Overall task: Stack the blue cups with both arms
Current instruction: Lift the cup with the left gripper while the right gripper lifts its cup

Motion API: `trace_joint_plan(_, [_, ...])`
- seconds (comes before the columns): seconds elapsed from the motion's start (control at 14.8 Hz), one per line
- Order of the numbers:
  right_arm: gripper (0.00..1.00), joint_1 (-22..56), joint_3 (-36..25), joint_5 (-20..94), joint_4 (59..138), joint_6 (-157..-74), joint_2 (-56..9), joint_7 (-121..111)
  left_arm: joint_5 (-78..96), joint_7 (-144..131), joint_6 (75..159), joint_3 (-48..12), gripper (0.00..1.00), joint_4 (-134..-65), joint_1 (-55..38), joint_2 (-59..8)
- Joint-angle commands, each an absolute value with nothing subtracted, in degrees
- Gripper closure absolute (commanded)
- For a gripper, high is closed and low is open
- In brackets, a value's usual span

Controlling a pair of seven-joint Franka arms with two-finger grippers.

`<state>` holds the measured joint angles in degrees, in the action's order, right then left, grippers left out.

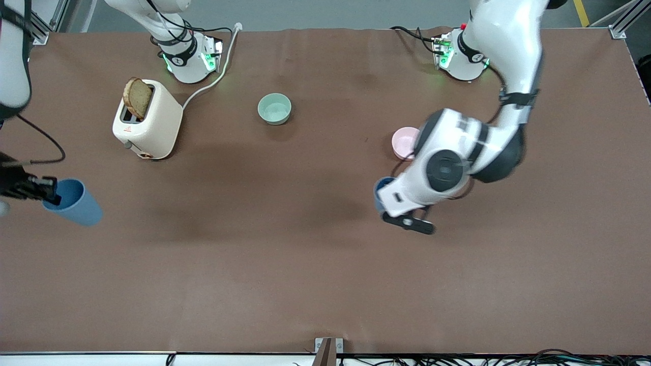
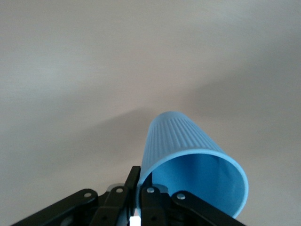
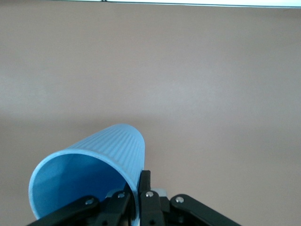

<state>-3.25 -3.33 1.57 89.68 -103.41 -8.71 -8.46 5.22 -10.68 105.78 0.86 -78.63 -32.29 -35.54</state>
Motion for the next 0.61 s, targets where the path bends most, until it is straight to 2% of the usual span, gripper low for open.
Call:
trace_joint_plan(0.0, [0.98, -0.45, -3.52, 0.0, 92.99, -98.98, -2.21, -1.87, 5.54, -13.53, 109.49, 1.41, 0.99, -76.64, -36.64, -38.14])
trace_joint_plan(0.2, [0.98, 1.75, -3.43, 0.0, 95.0, -94.4, 2.53, 0.78, 5.54, -13.62, 115.47, 1.41, 0.99, -76.64, -39.72, -40.68])
trace_joint_plan(0.54, [0.99, 2.2, -3.16, 0.7, 90.72, -92.11, 2.37, 1.59, 5.54, -13.62, 117.95, 1.32, 0.99, -76.82, -43.59, -43.95])
